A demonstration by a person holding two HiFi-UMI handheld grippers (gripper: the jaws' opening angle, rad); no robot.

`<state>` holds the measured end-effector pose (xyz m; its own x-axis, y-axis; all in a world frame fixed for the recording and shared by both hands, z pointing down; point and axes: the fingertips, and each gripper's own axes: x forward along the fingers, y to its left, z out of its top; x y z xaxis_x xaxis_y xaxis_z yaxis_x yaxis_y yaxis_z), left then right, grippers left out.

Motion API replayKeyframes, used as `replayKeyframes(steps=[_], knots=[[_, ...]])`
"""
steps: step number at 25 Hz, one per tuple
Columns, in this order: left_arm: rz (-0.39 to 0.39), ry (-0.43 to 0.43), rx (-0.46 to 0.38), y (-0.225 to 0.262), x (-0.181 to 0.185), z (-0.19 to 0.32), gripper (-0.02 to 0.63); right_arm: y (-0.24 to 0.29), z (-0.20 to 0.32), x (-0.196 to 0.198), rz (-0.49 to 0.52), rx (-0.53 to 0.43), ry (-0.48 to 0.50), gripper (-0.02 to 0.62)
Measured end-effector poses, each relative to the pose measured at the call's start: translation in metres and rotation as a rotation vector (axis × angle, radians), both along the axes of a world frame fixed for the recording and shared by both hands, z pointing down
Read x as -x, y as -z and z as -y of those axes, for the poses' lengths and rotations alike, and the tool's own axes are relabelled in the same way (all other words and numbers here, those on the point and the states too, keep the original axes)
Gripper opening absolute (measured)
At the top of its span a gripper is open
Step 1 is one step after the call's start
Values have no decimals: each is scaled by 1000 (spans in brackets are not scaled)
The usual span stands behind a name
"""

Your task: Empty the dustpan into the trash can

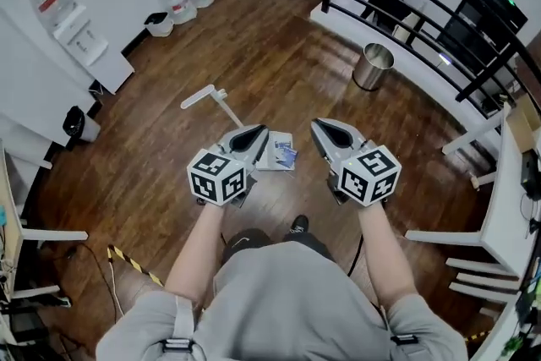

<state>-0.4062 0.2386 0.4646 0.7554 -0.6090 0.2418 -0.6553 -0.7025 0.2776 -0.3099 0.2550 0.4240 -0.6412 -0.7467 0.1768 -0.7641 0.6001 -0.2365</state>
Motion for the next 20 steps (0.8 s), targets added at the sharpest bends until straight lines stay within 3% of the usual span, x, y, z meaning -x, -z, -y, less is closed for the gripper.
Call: replayKeyframes(steps=[6,14,17,20], knots=[[46,186,18,-20,28,46,5,-8,51,18,-13,18,142,-2],[54,331,75,-78,86,118,8,-19,105,68,-99,27,267,-2],[103,408,147,-121,110,144,107,-21,124,81,-155,23,298,-2],[154,488,193,-152,133,162,161,-19,142,85,-156,28,288,-2]])
